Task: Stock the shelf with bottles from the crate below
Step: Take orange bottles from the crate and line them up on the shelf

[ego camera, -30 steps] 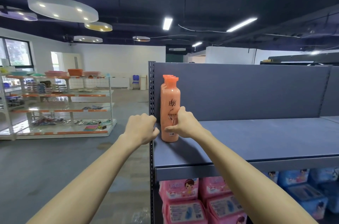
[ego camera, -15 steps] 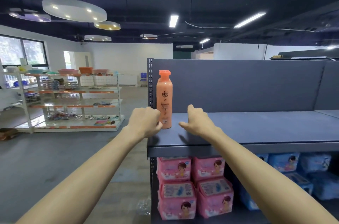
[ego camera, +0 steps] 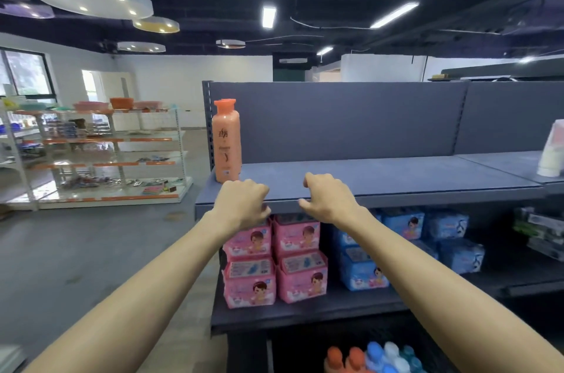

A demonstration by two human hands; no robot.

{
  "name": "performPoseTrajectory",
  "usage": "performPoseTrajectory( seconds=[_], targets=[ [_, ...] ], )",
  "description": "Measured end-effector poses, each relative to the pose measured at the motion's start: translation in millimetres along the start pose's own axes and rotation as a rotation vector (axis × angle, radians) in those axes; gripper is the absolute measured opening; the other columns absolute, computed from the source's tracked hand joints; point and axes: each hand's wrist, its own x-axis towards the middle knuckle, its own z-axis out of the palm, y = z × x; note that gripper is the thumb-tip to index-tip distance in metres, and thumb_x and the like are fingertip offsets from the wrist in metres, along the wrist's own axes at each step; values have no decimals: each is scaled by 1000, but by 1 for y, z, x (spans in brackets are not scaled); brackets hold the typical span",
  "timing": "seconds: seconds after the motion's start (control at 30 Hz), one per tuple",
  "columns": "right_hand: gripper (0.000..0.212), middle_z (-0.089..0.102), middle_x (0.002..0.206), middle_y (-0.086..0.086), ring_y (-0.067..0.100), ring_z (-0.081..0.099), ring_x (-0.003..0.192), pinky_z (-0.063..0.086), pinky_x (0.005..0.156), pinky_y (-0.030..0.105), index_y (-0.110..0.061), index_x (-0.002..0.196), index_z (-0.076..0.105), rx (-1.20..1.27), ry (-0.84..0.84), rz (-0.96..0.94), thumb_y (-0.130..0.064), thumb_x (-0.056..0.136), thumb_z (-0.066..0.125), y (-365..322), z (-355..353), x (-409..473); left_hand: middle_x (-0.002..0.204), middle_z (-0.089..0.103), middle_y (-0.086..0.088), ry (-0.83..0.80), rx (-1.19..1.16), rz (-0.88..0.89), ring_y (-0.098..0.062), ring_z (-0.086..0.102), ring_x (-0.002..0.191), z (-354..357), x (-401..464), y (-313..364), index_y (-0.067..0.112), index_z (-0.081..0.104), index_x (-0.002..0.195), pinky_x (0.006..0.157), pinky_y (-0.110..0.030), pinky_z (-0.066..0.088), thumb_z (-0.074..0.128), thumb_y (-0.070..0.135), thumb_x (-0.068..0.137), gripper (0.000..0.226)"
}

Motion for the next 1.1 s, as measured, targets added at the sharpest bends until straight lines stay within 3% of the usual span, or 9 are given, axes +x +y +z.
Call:
performPoseTrajectory(
  seconds=[0.3, 0.43, 0.57, 0.73, 1.0, 1.1],
  targets=[
    [34, 61, 117, 12, 34, 60, 105, 48, 82, 40, -12, 115, 53, 25, -166, 9, -38, 93, 58, 47, 54, -80, 106, 63, -3, -148, -117, 52, -29, 62, 98, 28, -58, 89, 18, 52, 104, 65, -34, 35, 50, 41, 88, 28],
    [34, 63, 112, 11, 32, 61, 99, 52, 79, 40, -12, 113, 54, 72, -268, 45, -38, 92, 60, 60, 95, -101, 104, 59, -2, -252, -216, 57, -28, 62, 97, 64, -82, 116, 17, 52, 109, 68, -36, 43, 52, 40, 86, 33],
    [36, 60, 115, 13, 35, 59, 107, 48, 83, 40, -11, 112, 53, 95, -368, 105, -39, 92, 61, 66, 143, -119, 109, 52, -3, -371, -321, 11, -28, 59, 99, 104, -106, 138, 17, 50, 118, 69, -36, 43, 53, 38, 87, 38],
    [42, 60, 120, 15, 35, 58, 111, 50, 87, 39, -11, 117, 54, 113, -477, 213, -41, 88, 63, 71, 205, -138, 135, 35, -9, -620, -482, -54, -32, 40, 120, 162, -139, 158, 24, 43, 137, 88, -45, 48, 55, 37, 88, 53],
    [35, 59, 120, 14, 35, 58, 111, 49, 87, 40, -11, 117, 52, 70, -650, 298, -32, 90, 57, 69, 290, -178, 136, 36, -10, -766, -605, -72, -31, 39, 123, 241, -179, 190, 21, 43, 139, 87, -43, 49, 54, 34, 90, 52],
    [31, 58, 120, 13, 35, 61, 105, 51, 82, 40, -12, 116, 52, 106, -642, 396, -31, 91, 53, 80, 306, -192, 135, 37, -11, -821, -616, -35, -32, 40, 122, 255, -186, 205, 18, 41, 140, 89, -44, 49, 54, 35, 90, 54]
  ],
)
